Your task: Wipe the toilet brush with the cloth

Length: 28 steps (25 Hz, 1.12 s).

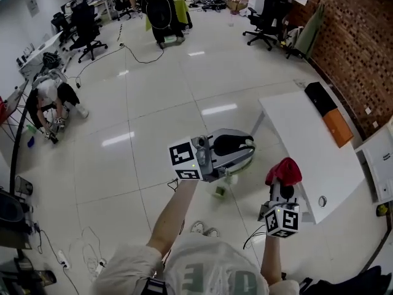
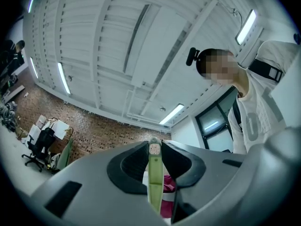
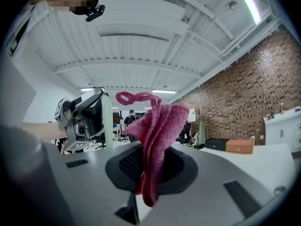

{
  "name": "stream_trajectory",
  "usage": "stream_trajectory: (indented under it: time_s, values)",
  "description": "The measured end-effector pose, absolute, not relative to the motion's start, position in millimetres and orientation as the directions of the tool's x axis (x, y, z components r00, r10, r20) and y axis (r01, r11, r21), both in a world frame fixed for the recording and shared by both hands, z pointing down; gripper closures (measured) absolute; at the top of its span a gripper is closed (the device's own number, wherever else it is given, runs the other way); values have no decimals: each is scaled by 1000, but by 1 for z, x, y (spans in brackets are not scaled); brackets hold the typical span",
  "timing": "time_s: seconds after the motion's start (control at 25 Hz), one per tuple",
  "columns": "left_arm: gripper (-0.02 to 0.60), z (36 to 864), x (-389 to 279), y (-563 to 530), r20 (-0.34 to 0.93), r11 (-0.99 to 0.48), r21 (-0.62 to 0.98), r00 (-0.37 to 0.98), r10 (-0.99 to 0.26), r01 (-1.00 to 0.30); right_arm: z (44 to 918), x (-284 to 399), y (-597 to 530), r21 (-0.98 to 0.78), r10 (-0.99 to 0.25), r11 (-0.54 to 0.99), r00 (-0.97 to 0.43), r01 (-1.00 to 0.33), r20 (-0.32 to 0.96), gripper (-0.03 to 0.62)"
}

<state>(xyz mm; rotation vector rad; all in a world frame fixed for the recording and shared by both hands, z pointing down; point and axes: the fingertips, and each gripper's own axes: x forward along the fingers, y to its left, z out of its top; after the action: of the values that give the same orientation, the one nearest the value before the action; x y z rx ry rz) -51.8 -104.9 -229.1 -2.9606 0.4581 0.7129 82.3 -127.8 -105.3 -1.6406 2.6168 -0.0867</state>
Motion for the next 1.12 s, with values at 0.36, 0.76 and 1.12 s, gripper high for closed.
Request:
stream_trajectory:
  time_s: [0.36, 0.76, 1.12]
  values:
    - [488, -230, -52, -110, -435, -961, 9, 864, -253, -276, -107, 85, -132, -91, -906, 421, -423, -902, 3, 562]
    - [488, -171, -22, -118, -423, -978, -9, 886, -187, -211, -38, 102, -150, -94, -880, 466, -472, -880, 52, 562]
    - [489, 124, -21, -175, -427, -985, -39, 894, -136, -168, 272, 110, -211, -99, -893, 444, -449, -890, 36, 562]
